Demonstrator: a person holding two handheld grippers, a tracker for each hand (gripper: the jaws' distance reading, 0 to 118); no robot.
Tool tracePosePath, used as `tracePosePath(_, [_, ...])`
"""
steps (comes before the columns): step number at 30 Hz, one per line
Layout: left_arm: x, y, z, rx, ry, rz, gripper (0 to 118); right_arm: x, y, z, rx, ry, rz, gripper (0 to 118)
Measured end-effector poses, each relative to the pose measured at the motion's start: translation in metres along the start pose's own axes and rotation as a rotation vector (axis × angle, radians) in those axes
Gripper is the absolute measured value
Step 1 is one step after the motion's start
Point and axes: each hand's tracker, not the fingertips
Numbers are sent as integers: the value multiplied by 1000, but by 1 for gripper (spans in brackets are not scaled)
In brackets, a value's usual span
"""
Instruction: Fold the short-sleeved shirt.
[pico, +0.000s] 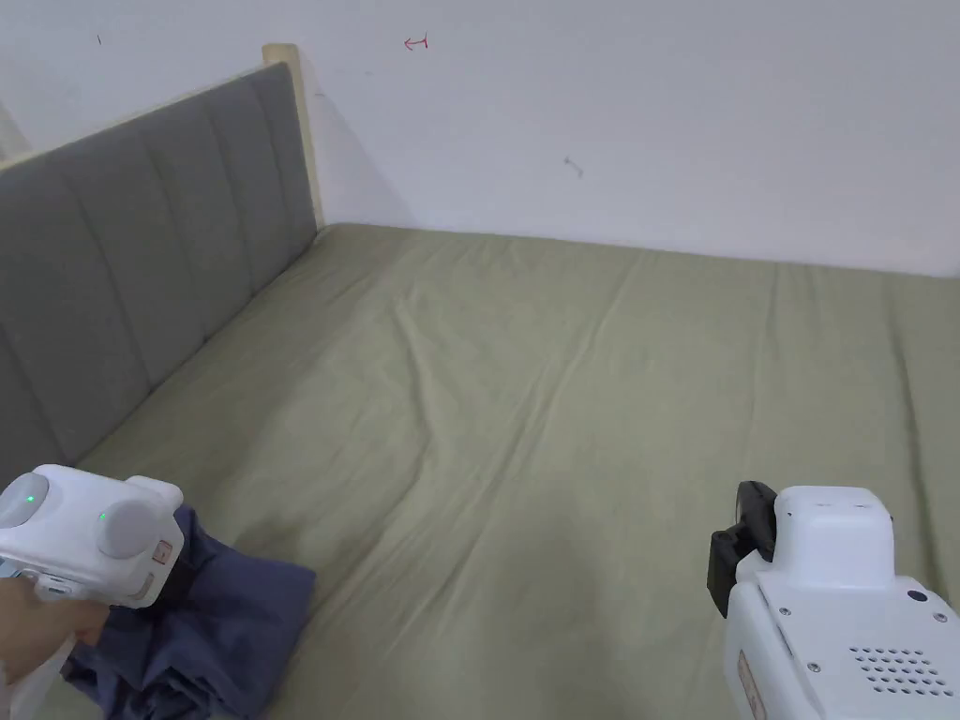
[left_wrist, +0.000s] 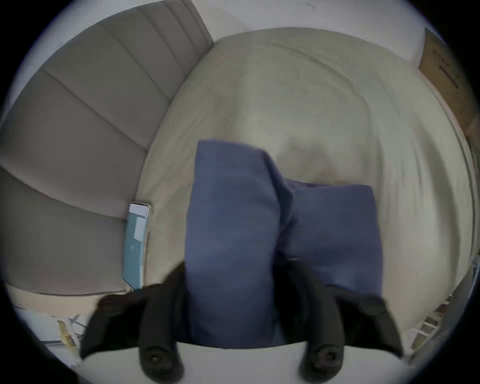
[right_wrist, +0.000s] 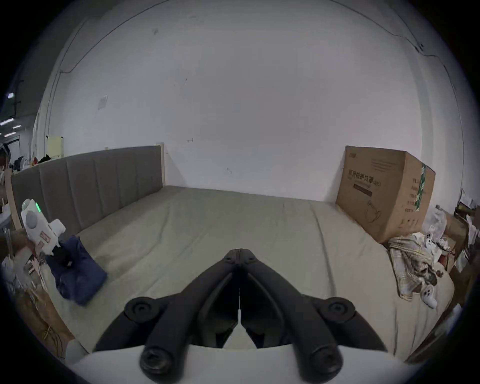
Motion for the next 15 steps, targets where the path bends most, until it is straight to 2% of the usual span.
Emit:
tracePosePath(1, [2, -1, -2, -2, 16, -1, 77, 0, -1, -2, -11, 6, 4, 1])
tracePosePath(2, [4, -4, -2, 15, 64, 4, 101, -1, -3, -3, -15, 10, 6, 1])
tracePosePath(3, [3, -5, 0, 44, 105, 16, 117, -2, -3, -3, -17, 11, 6, 1])
tracePosePath(7, [3, -12, 15, 71, 4, 136, 117, -1, -3, -9, -39, 21, 7, 1])
tracePosePath(9, [6, -14, 24, 75, 1, 136, 116, 0, -3, -10, -46, 23, 3, 1])
tracePosePath(10, [13, -17, 32, 90, -1, 136, 107, 1, -3, -10, -46, 25, 1, 1])
tracePosePath(11, [20, -19, 44, 134, -22, 117, 90, 3, -3, -9, -48, 25, -1, 1])
tracePosePath(12, [24, -21, 54, 183, -49, 109, 59, 5, -2, -8, -50, 26, -7, 1])
tracePosePath(13, [31, -22, 65, 214, -70, 110, 18, 7, -2, -7, -53, 30, -16, 1])
tracePosePath(14, [41, -23, 78, 238, -87, 116, 0, 10, -2, -5, -57, 32, -25, 1])
tracePosePath(15, [50, -25, 89, 268, -111, 124, 0, 12, -2, -4, -61, 32, -31, 1])
